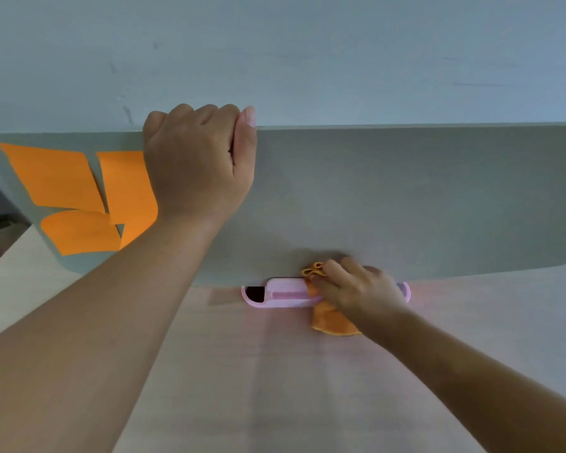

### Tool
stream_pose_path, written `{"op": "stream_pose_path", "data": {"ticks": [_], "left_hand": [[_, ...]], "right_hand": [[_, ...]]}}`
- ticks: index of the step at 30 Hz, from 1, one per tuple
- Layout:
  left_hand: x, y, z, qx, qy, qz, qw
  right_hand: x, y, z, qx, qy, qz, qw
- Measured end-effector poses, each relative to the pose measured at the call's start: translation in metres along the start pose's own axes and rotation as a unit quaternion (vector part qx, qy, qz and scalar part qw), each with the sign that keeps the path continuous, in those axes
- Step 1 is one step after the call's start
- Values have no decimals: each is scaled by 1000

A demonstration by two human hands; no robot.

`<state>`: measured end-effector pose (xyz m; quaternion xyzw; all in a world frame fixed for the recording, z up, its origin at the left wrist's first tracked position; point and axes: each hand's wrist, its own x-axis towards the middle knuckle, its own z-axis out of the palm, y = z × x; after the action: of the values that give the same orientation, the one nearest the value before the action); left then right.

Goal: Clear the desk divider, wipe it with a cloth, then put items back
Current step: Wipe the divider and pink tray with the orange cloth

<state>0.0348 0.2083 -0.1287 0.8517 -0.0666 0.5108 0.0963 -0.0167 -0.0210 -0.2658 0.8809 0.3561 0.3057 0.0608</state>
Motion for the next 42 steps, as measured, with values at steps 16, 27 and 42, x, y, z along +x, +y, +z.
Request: {"op": "stream_pose_path", "data": {"ticks": [16, 27, 42], "left_hand": [[0, -5, 3, 16, -4, 0, 1000], [0, -5, 1, 23, -18, -7, 1000], [1, -5, 1, 26, 7, 5, 1000]], "right_hand": [[-57, 15, 7, 46, -48, 217, 974], [6, -58, 17, 121, -66, 291, 947], [-38, 28, -2, -16, -4, 12, 1000]]}}
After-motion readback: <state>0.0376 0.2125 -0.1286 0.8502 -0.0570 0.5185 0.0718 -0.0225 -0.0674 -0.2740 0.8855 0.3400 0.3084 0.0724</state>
